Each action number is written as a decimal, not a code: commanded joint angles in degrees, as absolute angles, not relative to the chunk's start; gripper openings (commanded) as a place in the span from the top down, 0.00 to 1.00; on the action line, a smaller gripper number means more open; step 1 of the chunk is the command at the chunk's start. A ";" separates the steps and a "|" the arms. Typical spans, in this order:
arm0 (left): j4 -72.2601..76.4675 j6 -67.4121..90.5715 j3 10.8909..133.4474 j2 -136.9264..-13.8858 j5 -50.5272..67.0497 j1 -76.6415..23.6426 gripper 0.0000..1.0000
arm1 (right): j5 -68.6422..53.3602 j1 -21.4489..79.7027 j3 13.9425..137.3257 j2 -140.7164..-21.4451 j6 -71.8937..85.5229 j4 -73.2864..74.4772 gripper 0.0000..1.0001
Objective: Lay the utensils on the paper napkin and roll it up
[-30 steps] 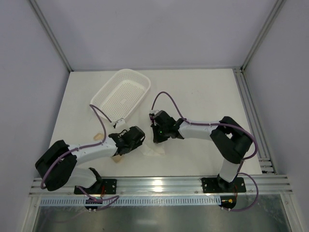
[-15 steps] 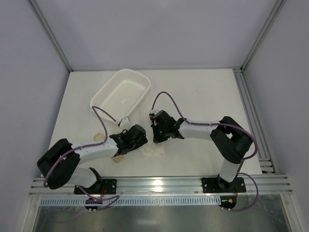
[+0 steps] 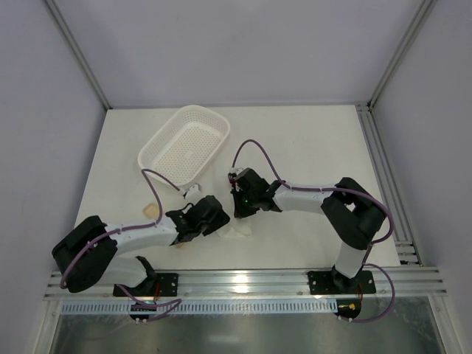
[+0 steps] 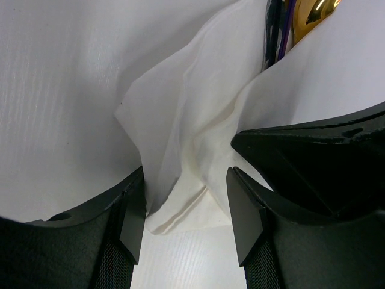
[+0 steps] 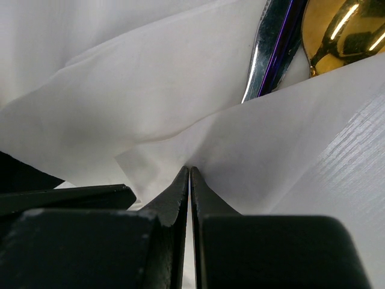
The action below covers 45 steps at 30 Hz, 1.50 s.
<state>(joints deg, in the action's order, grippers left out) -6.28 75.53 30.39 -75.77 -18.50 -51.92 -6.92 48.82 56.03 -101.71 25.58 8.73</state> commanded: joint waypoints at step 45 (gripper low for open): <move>-16.70 76.20 34.72 -74.00 -27.16 -52.47 0.45 | -7.65 48.52 53.35 -102.92 23.91 10.63 0.96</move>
